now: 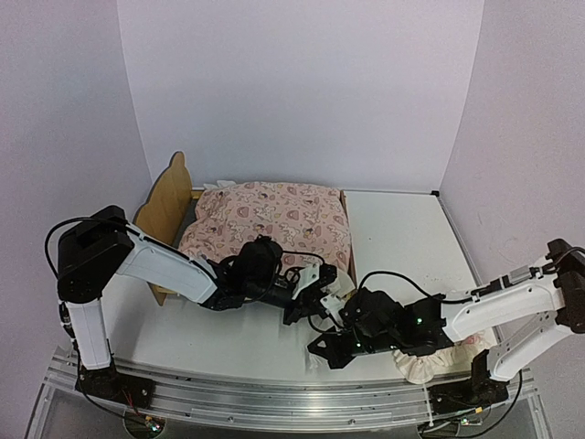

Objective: Set up the pet bed

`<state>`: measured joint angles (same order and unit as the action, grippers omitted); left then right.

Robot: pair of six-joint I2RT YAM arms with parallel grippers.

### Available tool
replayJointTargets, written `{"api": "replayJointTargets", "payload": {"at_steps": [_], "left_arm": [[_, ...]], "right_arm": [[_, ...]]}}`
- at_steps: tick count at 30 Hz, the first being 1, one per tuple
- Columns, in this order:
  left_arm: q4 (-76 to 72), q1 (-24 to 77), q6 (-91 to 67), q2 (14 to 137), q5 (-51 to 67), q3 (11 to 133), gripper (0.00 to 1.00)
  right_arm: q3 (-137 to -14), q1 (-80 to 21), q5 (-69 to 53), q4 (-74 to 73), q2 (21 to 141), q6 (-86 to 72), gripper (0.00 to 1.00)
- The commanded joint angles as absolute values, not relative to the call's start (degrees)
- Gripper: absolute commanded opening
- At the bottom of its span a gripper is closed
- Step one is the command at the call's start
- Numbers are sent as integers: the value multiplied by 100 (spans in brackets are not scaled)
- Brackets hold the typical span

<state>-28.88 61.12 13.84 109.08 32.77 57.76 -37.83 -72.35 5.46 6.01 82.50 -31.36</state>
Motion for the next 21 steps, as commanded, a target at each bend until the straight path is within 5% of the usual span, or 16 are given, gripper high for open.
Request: {"api": "replayJointTargets", "payload": {"at_steps": [1,5,11,21], "left_arm": [[-2399,6351,1977,11124,3714,5862,20],[-2091,6343,2317,10966,3582,5892,43],[-1585,6229,2613,10633,3557,5938,59],[-996,5918,3450,9958,3824,5590,65]], "right_arm": [[-3854,-7224,611,1028,8181,-3127,0],[-3643,-7216,699,1049,8071,-3324,0],[-3434,-7159,680,1117,7998,-3474,0],[-3271,-6796,123,1374,7933,-3871,0]]}}
